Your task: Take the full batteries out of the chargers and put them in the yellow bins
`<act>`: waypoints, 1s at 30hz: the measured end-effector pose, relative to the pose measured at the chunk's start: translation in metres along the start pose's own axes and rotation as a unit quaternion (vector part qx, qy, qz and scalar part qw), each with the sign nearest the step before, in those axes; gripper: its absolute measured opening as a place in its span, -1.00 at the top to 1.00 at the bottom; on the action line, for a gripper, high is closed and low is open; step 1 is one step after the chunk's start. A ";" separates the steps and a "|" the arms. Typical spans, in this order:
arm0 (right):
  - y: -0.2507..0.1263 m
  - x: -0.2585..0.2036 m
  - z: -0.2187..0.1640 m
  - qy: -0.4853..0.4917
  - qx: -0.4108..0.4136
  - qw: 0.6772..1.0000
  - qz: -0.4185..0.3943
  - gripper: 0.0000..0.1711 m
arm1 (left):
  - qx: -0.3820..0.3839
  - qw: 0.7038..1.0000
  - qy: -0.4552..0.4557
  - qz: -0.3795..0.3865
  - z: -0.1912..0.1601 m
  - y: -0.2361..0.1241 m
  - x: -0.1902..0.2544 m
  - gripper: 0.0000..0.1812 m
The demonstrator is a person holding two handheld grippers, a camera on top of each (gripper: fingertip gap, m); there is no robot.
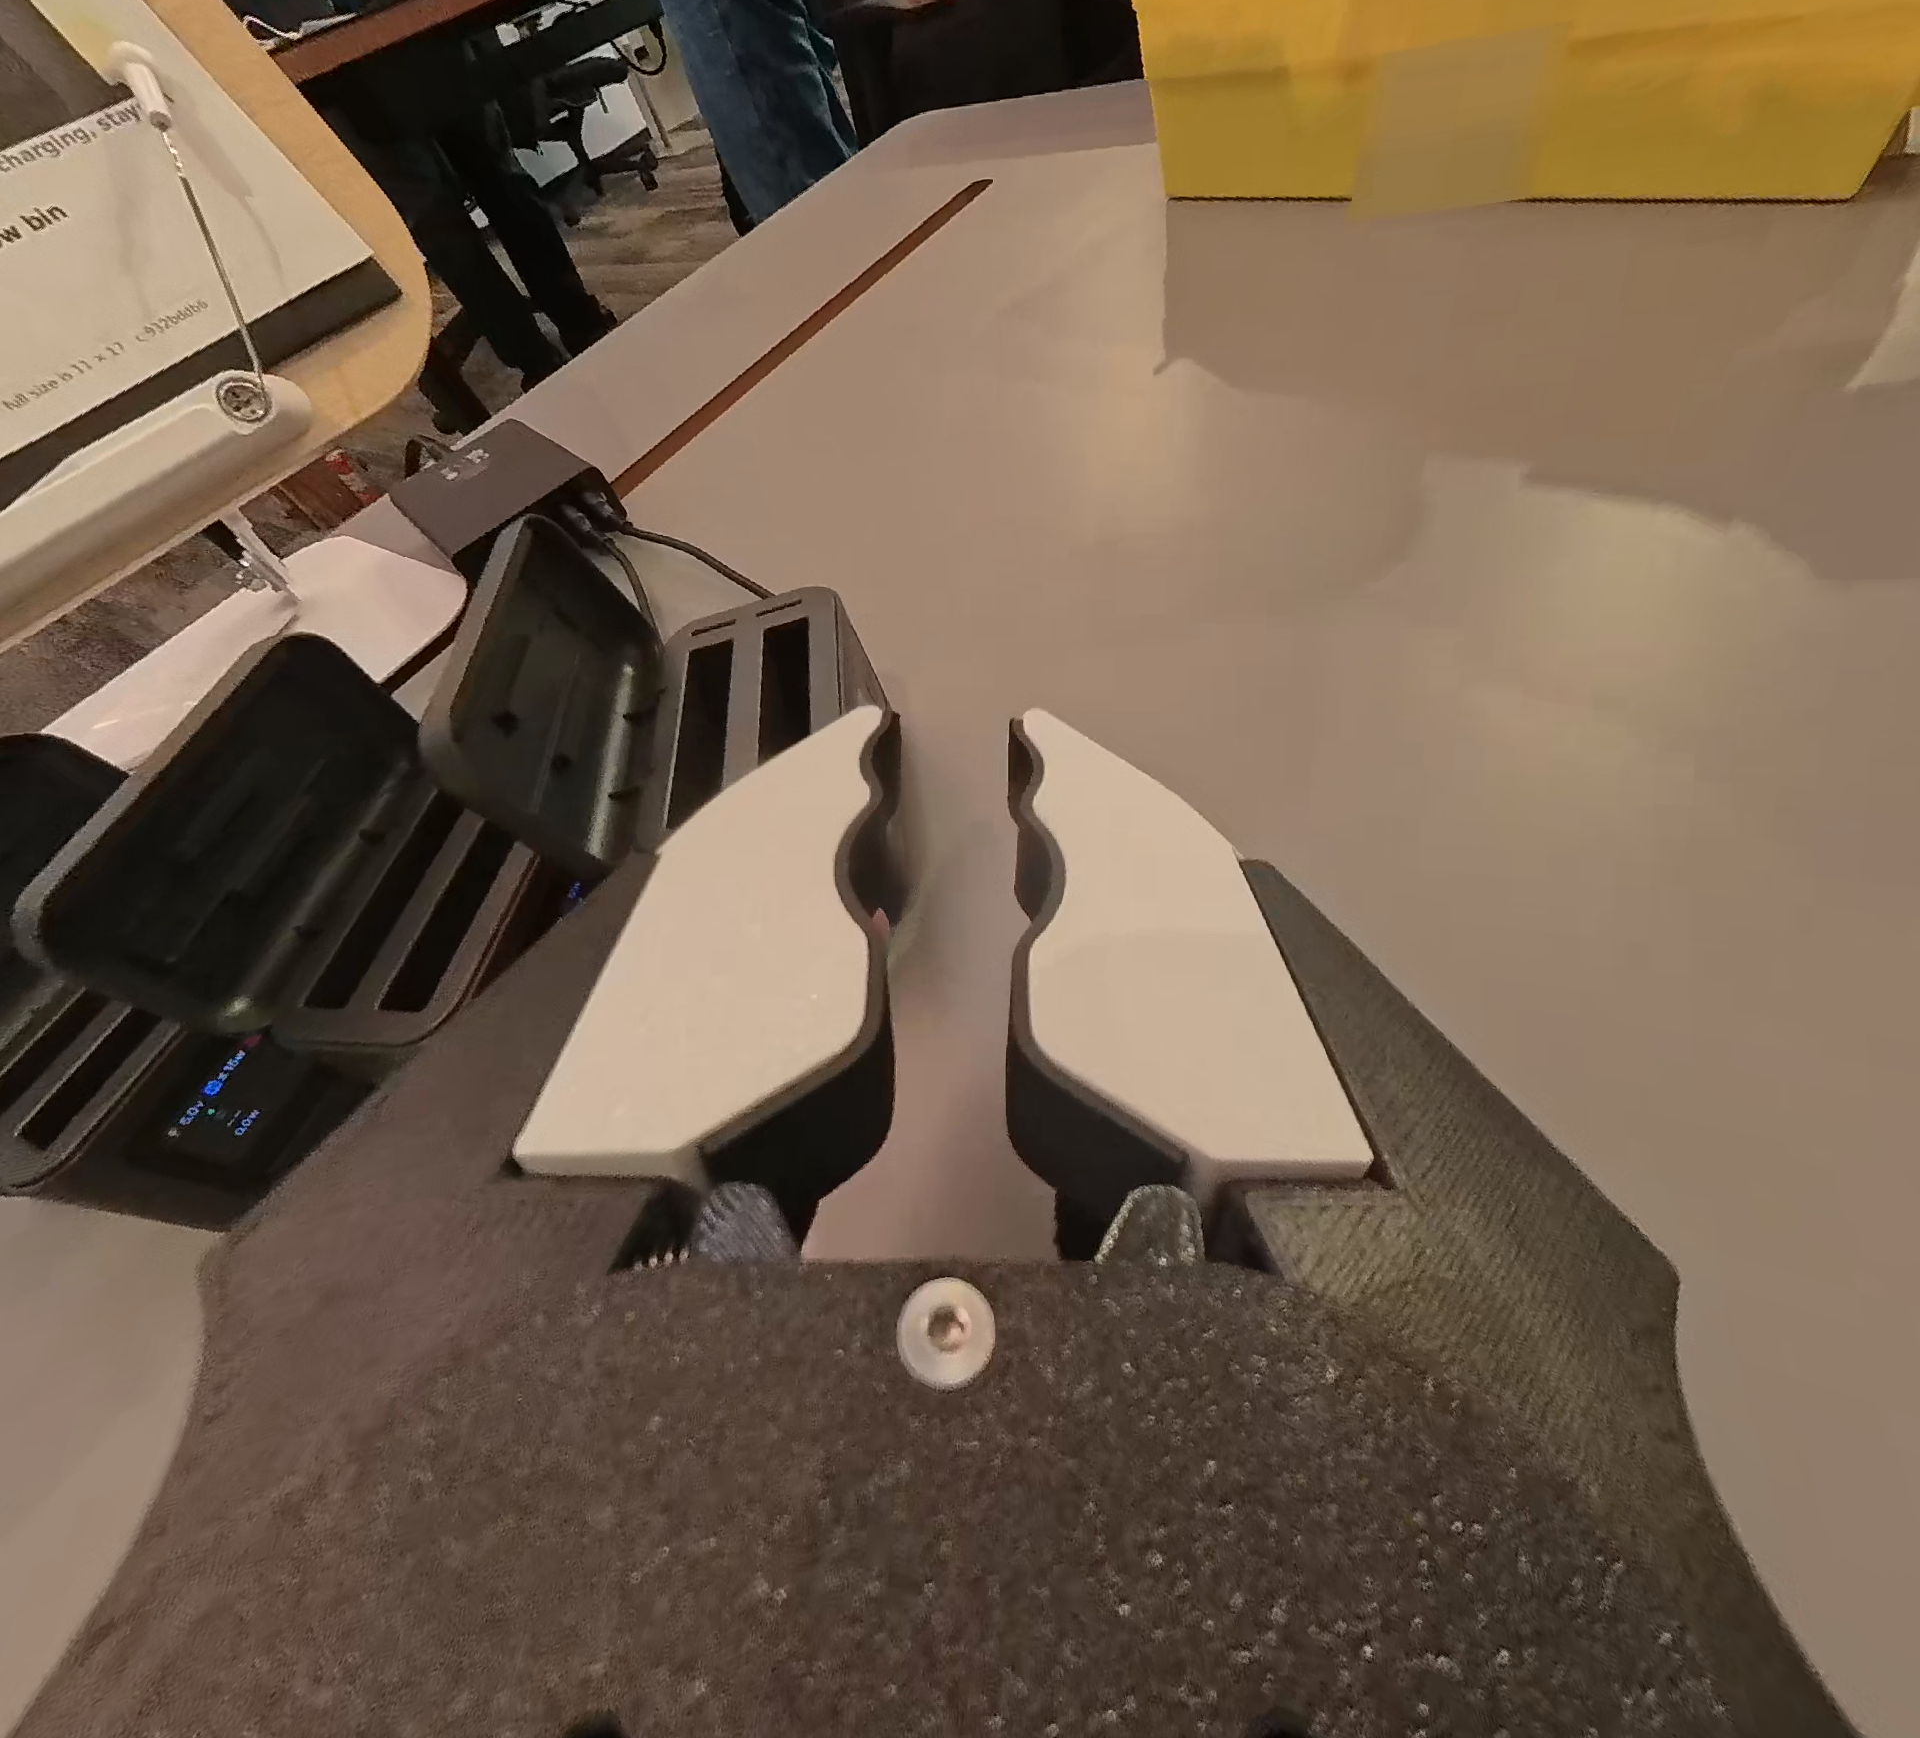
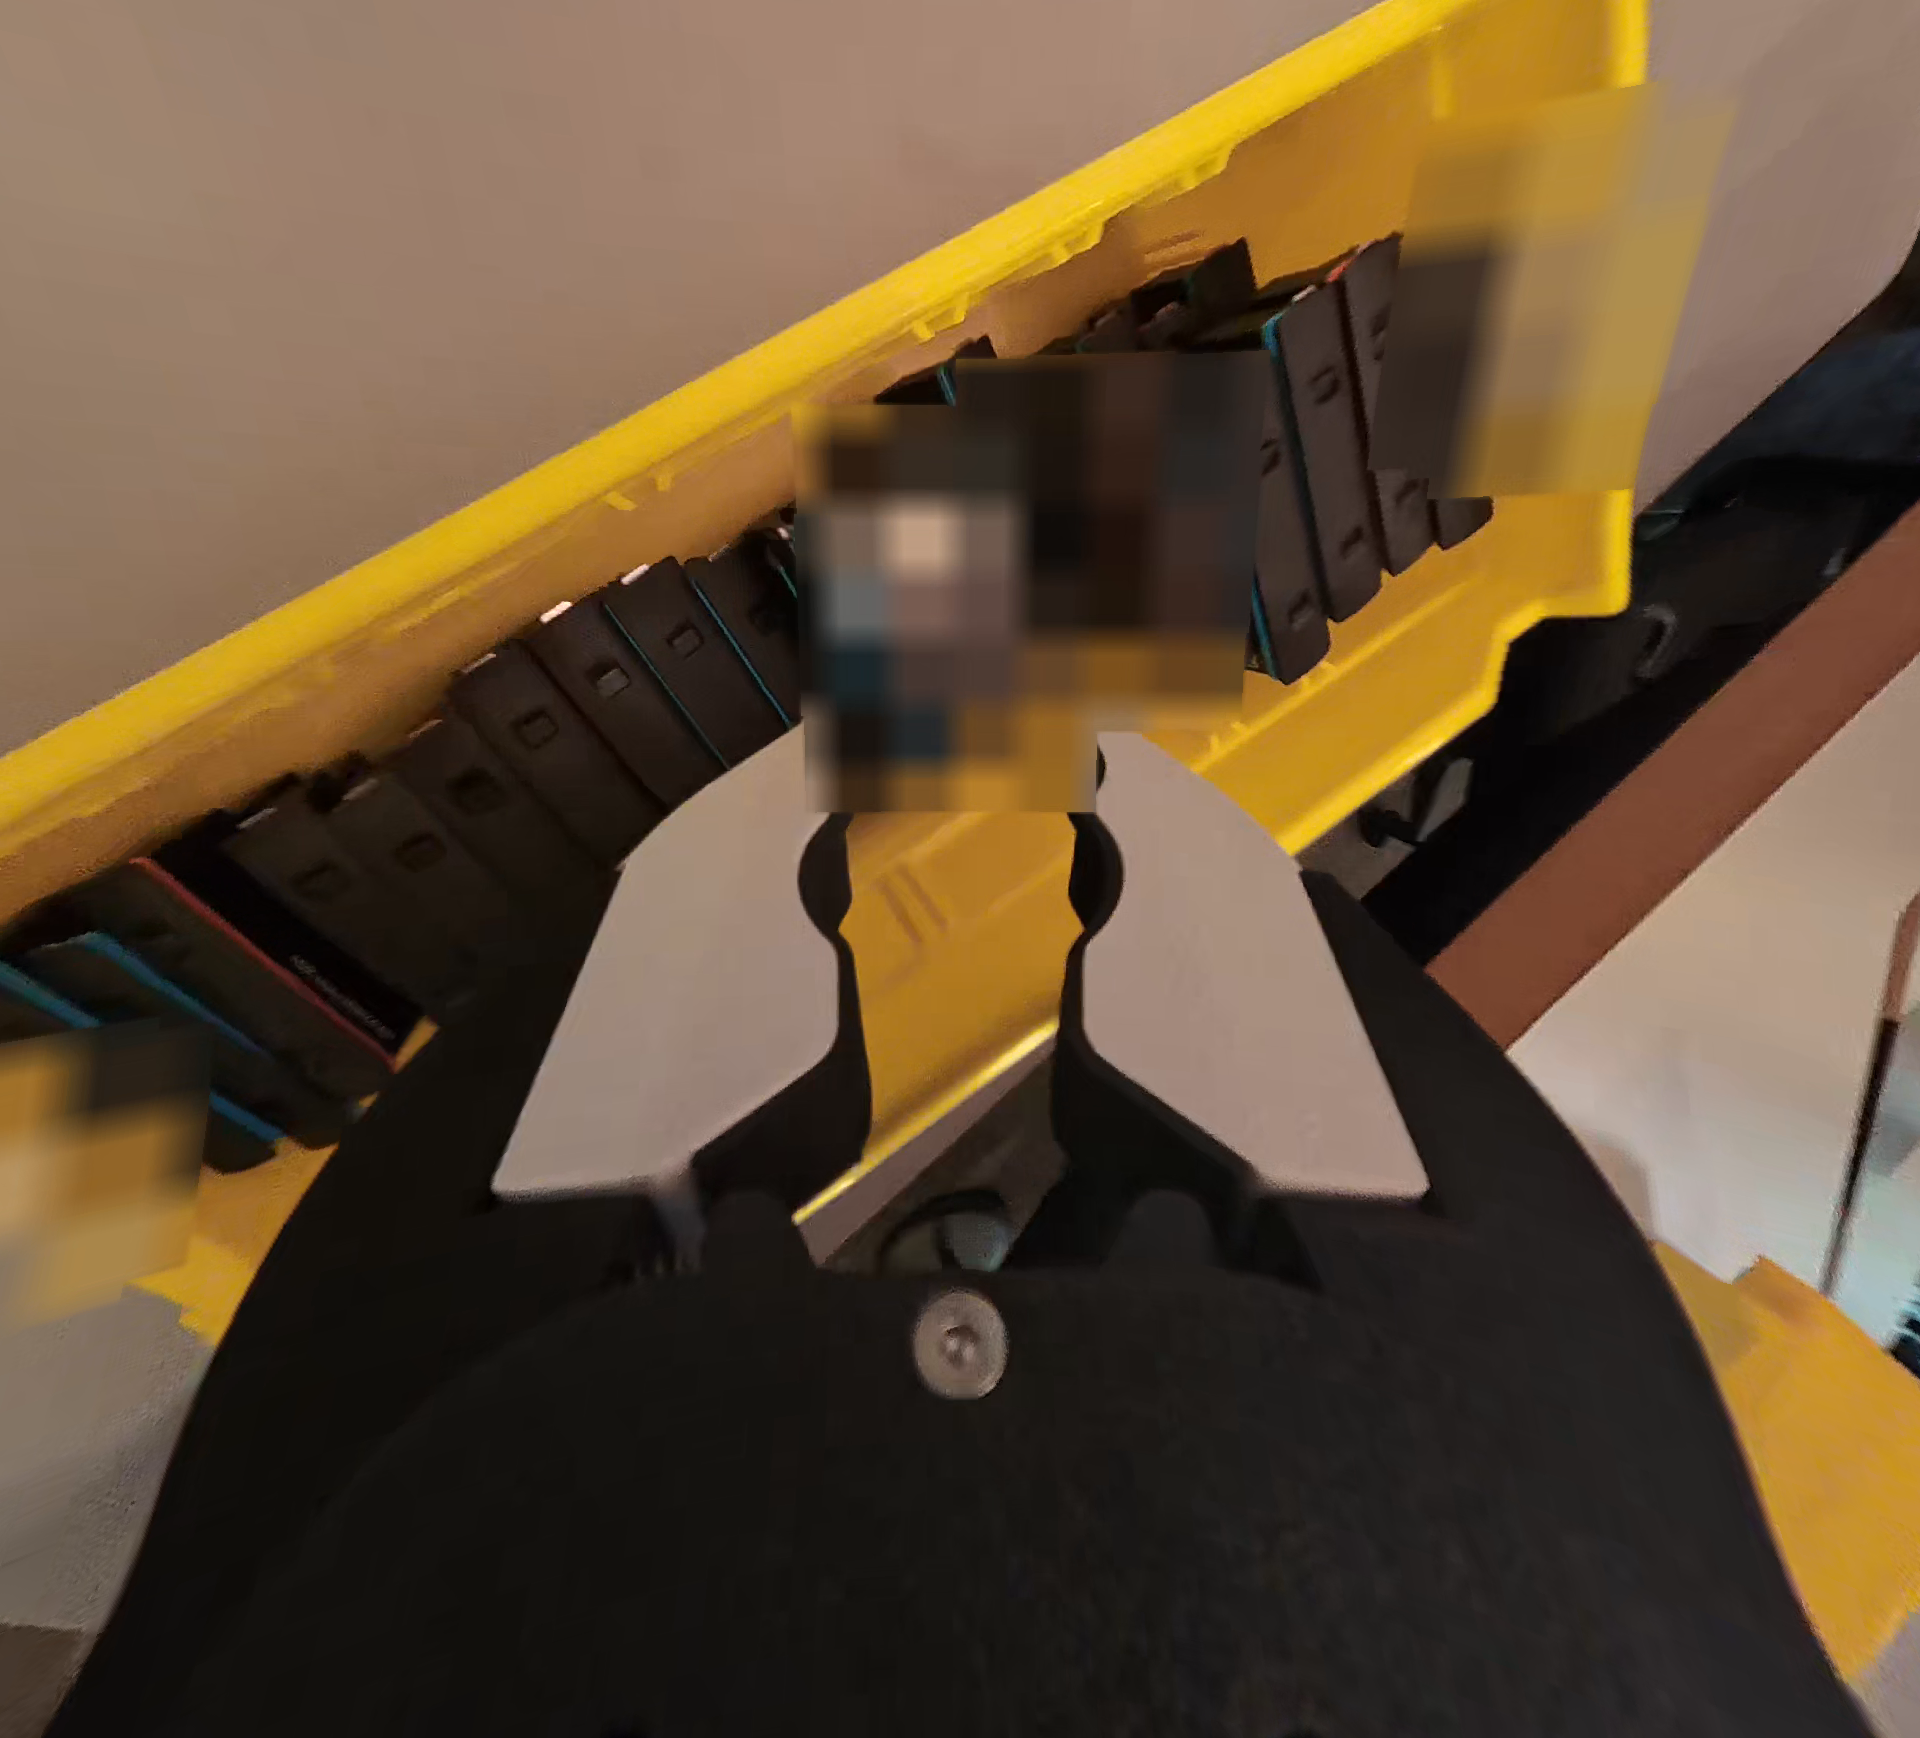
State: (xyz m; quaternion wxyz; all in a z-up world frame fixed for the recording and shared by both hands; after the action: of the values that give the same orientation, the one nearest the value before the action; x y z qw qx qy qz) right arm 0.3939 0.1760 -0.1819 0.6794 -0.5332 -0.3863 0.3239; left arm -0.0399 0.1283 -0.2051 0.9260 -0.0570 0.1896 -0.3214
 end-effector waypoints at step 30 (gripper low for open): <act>0.001 0.012 0.014 -0.109 -0.061 0.992 0.023 0.85 | -0.008 1.000 0.020 -0.017 -0.004 0.001 0.007 0.80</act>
State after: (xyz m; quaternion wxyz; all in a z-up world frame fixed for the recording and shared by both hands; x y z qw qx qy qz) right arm 0.3875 0.1926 -0.1789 0.5920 -0.5440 -0.4641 0.3717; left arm -0.0363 0.1251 -0.2114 0.9158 -0.0612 0.2102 -0.3366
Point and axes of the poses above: each gripper's, where its closed fingertips meet, y out along the fingers, z out of its top, x = y × z across the jaws, the point moved 3 cm from there along -y, back along the fingers, and after that the axes turned 14 degrees about z, right-handed, at the moved point
